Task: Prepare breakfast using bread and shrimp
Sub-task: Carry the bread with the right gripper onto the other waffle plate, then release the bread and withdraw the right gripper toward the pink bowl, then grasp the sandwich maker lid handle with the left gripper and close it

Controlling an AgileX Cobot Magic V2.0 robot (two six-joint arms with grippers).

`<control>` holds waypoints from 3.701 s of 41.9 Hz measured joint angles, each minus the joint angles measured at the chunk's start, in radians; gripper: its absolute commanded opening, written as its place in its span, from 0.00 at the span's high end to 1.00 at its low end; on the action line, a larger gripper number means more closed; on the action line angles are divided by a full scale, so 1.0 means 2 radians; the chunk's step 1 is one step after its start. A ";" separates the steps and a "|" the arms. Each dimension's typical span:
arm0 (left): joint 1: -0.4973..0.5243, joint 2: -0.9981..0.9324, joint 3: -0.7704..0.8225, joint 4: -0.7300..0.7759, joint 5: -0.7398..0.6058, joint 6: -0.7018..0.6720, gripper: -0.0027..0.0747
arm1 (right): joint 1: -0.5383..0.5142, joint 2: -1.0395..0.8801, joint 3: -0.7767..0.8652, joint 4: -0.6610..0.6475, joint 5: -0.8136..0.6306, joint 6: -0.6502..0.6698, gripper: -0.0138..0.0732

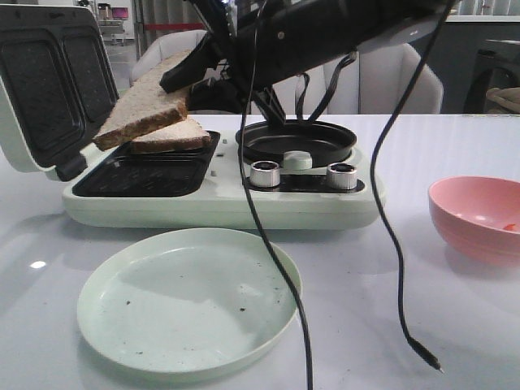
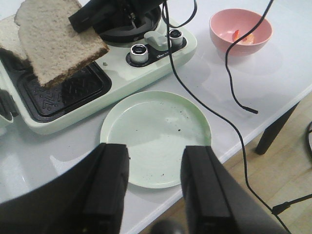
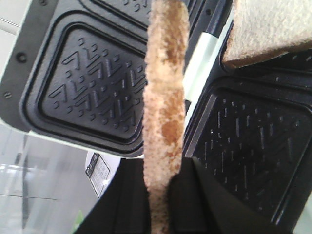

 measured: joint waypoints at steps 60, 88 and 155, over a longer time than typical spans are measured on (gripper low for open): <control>0.000 0.000 0.000 0.001 0.000 0.000 0.54 | -0.014 -0.305 0.083 -0.637 0.057 0.319 0.39; 0.000 0.002 0.000 0.005 0.000 0.000 0.54 | -0.014 -0.530 0.384 -0.675 0.022 0.358 0.39; 0.560 0.517 -0.357 -0.356 0.020 0.353 0.82 | -0.014 -0.531 0.387 -0.675 0.027 0.360 0.39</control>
